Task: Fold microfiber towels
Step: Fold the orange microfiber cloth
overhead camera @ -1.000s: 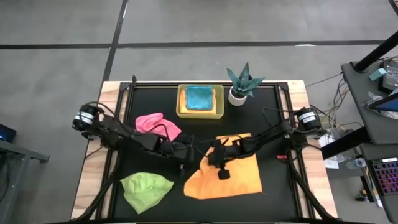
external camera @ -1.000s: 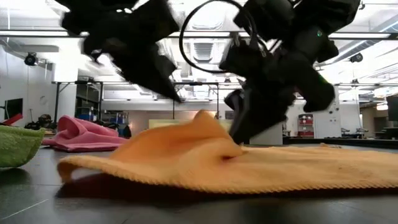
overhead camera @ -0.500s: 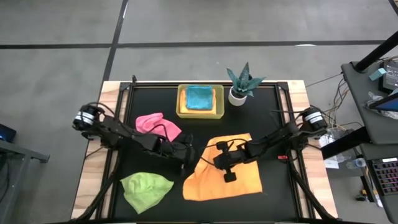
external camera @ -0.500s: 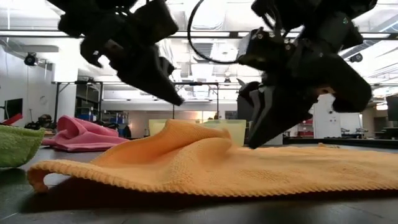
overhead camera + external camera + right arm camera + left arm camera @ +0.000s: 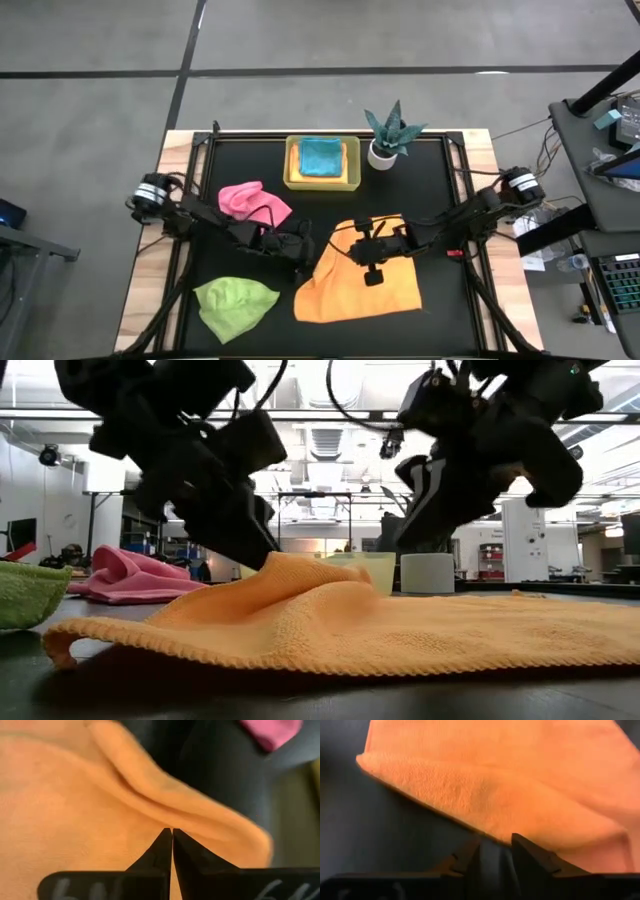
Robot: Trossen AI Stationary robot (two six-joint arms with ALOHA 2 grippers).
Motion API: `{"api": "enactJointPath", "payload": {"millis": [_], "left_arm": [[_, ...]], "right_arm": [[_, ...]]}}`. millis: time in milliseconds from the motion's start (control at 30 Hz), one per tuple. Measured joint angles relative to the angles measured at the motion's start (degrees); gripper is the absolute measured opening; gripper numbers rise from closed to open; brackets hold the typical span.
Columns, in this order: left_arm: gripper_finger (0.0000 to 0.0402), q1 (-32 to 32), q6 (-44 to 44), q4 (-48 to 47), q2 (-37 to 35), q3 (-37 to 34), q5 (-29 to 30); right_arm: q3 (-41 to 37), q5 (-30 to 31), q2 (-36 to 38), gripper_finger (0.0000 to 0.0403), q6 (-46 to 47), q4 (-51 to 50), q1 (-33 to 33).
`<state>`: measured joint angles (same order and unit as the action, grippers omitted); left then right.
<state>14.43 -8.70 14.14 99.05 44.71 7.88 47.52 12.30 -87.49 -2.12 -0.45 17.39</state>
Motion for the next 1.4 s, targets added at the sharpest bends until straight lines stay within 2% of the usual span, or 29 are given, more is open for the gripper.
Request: {"api": "enactJointPath", "payload": {"millis": [67,333,400,467,567,700,867,933,1133,1200,1400], "left_arm": [[0.0118,-0.2,0.0,4.7,2.7,0.5,0.0],[0.0175,-0.3,0.1,13.0,11.0,3.7,-0.3],[0.0182,-0.3,0.6,13.8,12.0,4.7,-0.5],[0.0184,-0.3,2.2,17.1,13.1,6.6,-1.4],[0.0184,-0.3,5.2,17.1,13.4,9.1,-1.3],[0.0162,-0.2,9.2,16.5,12.9,11.4,-1.2],[0.0101,-0.2,10.8,15.6,12.3,11.6,-1.4],[0.0074,-0.2,10.7,14.3,11.5,11.0,-1.3],[0.0008,-0.3,11.0,12.6,9.4,10.6,-1.1],[0.0004,-0.4,11.0,10.3,7.8,9.8,-0.9],[0.0008,-0.7,13.5,9.1,5.0,9.1,-0.2]], "right_arm": [[-1.0,1.2,2.1,0.0008,-0.9,0.3,0.0],[-3.9,3.1,9.8,0.0008,-8.5,9.3,-1.0],[-4.1,3.0,10.9,0.0008,-10.1,14.5,-1.3],[-5.0,3.0,11.7,0.0008,-11.7,15.4,-1.5],[-6.1,2.7,12.4,0.0008,-12.5,19.1,-1.5],[-8.8,2.9,11.9,0.0008,-11.9,22.9,-1.6],[-13.1,2.9,10.4,0.0008,-10.1,27.7,-1.5],[-14.3,2.7,9.4,0.0008,-9.9,34.0,-1.6],[-19.5,2.7,10.3,0.0008,-10.9,40.0,-2.0],[-20.5,2.1,10.9,0.0008,-11.4,43.7,-2.1],[-23.9,2.1,15.8,0.0008,-12.0,42.6,-2.8]]}}
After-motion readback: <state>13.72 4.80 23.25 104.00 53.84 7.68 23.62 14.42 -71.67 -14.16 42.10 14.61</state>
